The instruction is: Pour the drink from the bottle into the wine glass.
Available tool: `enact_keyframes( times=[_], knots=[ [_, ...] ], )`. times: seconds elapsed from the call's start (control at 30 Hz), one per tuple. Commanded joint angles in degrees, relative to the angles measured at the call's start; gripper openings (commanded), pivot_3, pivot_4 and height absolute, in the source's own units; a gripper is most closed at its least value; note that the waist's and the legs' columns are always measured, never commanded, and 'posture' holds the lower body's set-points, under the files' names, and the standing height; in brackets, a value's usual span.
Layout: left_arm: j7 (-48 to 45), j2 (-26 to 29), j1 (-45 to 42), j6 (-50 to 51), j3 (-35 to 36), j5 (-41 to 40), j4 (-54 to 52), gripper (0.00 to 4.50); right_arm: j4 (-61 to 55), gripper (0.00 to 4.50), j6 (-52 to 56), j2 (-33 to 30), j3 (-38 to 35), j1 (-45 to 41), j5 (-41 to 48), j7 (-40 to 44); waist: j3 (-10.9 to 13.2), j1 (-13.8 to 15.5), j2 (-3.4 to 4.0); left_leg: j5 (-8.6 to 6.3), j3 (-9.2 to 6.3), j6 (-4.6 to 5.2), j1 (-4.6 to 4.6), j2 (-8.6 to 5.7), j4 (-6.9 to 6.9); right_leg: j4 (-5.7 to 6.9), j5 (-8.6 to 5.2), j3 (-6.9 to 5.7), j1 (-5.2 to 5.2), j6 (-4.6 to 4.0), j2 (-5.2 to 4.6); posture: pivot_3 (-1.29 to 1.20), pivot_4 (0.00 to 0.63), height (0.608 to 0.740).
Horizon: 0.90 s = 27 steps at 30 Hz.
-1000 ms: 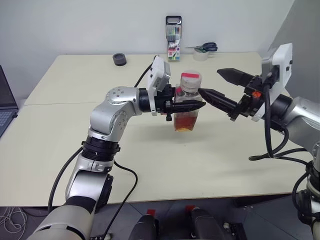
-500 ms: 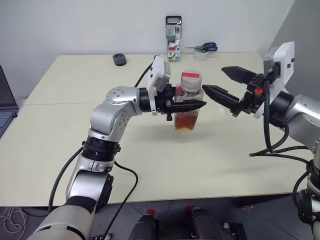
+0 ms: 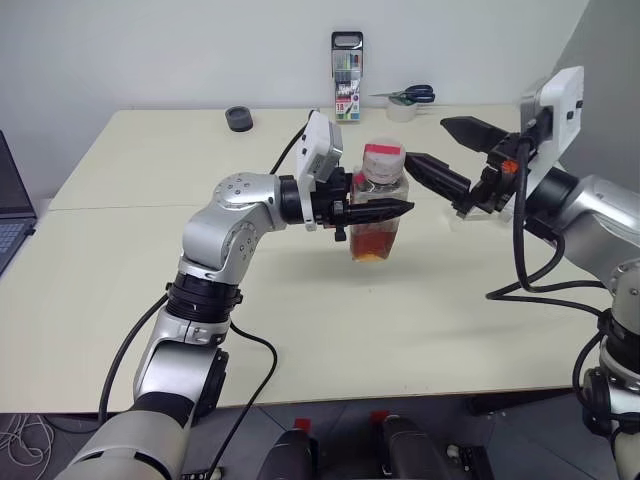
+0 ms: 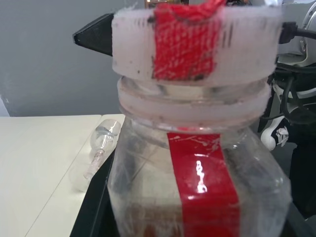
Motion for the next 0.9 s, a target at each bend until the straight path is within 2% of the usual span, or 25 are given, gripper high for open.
enact_keyframes(
  times=[0.03,0.9],
  knots=[
    [0.0,-0.1,-0.7,-1.2,0.9,-0.3,-1.6,1.77,-0.7,4.47,-1.7,0.5,0.0,-1.3,-1.0,0.7,0.0,0.0,0.00,0.00,0.00,0.00,0.00,0.00,0.00,0.00,0.00,0.00,0.00,0.00,0.00,0.00,0.150,0.740],
    [0.1,0.1,-0.4,-1.0,0.9,-0.4,-2.3,1.77,2.3,4.47,-2.7,3.9,2.6,-4.7,-5.3,3.8,0.0,0.0,0.00,0.00,0.00,0.00,0.01,0.00,0.00,0.01,0.00,0.00,0.00,0.00,0.00,0.00,0.150,0.740]
  ],
)
